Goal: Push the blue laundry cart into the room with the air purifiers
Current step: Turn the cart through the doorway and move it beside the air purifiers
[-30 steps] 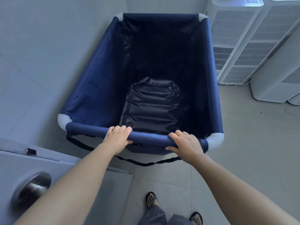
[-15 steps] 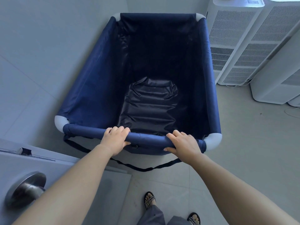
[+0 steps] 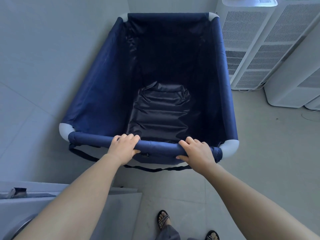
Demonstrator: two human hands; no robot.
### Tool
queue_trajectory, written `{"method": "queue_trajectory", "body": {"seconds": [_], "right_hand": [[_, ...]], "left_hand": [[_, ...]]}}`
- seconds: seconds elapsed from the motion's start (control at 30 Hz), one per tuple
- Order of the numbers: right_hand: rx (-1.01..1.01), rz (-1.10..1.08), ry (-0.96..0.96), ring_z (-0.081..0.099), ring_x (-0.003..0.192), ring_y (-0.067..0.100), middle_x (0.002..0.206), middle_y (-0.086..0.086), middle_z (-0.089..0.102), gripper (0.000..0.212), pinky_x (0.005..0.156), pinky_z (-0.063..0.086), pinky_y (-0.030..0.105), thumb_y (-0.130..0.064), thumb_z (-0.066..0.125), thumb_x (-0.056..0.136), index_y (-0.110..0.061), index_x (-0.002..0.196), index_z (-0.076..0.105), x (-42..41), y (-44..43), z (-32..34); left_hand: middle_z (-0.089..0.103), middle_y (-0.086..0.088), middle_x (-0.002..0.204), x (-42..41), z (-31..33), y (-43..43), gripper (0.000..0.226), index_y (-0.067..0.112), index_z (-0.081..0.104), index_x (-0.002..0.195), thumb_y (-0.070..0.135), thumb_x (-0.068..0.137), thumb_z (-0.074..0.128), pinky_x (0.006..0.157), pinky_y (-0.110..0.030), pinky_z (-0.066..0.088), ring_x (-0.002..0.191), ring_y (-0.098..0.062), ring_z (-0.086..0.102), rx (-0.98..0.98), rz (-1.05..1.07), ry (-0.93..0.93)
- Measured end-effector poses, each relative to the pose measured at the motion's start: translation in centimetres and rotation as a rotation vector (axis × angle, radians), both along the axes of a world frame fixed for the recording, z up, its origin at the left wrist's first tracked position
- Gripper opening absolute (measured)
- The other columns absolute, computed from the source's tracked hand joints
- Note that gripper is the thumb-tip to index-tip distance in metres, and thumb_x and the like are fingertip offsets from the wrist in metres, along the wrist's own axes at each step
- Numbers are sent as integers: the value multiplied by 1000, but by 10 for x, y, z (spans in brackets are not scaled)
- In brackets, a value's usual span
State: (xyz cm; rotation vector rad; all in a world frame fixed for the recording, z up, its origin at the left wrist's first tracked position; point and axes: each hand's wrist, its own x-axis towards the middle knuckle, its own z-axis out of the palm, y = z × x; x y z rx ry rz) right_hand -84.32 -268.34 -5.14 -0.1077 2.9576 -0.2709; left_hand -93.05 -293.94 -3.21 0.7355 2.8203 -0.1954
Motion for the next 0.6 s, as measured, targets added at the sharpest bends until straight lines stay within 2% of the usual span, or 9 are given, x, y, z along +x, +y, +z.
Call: {"method": "queue_trajectory", "body": {"seconds": [0.37,0.6], "right_hand": [[-59,-18,27,52,84,20,98,-4,53,34,67,29,31,-50,54,86,-24,107,49,-8,-9,2],[-74,48,73,53,81,20,95,-6,55,32,65,30,30,-50,54,87,-23,104,51,-12,-29,6]], "left_hand": [[57,5,105,-28,9,-5,25,23,44,111,41,94,48,91,-33,36,100,-18,51,-49,-95,-107],[57,4,106,-31,22,-25,25,24,44,111,40,94,50,90,-33,37,101,-19,51,-76,-65,-133]]}}
